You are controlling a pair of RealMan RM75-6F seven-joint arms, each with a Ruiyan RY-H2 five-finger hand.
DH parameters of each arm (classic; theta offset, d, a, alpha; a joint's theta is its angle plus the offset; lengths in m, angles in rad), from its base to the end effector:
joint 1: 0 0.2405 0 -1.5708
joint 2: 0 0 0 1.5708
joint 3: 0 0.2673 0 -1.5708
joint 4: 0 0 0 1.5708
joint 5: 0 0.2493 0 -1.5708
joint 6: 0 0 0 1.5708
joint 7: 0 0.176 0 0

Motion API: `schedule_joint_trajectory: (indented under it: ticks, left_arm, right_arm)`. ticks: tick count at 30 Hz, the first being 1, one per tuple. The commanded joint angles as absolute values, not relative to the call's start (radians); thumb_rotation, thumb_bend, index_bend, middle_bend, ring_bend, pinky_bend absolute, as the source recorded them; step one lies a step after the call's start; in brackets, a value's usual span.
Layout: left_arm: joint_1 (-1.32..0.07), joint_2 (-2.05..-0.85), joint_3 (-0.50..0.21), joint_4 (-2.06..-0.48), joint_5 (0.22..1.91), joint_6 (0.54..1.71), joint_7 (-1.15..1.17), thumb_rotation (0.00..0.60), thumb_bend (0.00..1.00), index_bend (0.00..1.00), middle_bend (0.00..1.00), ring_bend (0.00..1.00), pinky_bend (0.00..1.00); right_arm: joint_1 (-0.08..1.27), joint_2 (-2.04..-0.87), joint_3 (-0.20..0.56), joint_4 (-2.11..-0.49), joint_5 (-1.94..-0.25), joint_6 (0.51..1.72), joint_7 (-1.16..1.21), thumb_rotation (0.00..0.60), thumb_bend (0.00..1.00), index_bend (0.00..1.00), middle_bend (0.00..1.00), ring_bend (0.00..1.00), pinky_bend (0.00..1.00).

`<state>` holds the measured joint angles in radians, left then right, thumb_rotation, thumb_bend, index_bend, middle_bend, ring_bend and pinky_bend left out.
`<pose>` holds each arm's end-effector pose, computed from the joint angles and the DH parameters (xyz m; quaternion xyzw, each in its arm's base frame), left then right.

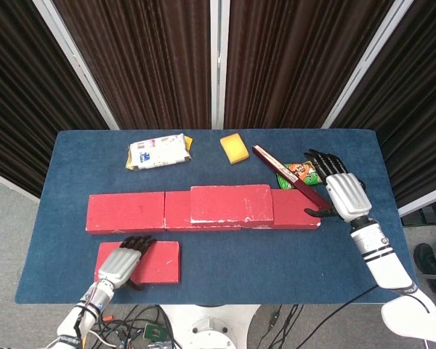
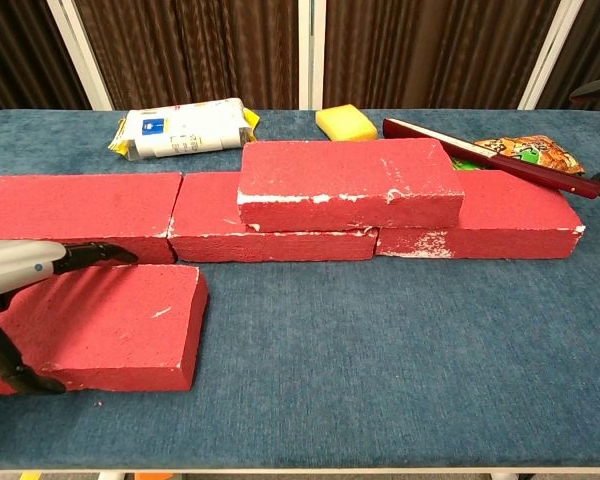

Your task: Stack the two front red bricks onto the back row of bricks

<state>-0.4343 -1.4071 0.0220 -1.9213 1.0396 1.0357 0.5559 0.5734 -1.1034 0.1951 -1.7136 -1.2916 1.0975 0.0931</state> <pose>-0.1992 0.2279 -0.0661 -0.7376 -0.5048 -0.2538 0.3696 -0.1946 -0.3782 0.0941 0.6534 -0.4145 0.4670 0.4280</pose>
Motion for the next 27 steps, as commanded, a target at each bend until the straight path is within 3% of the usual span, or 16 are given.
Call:
schedule_joint_trajectory:
  ticks: [1,27]
  left_arm:
    - [-0.44,-1.415,0.022,-1.91,1.029,1.041,0.556,0.6,0.0,0.0,0.0,0.0,0.0]
    - [-0.478,-1.44,0.051,-1.867,0.986,1.051,0.556,0.6,0.0,0.0,0.0,0.0,0.03]
  right_arm:
    - [0.573,-1.106,0.196,-1.711,-1.293,1.094,0.094,0.6,0.0,0.0,0.0,0.0,0.0]
    - [0.565,-1.118,0.199,-1.686,-1.286,1.065,0.1,0.6,0.0,0.0,0.0,0.0,0.0]
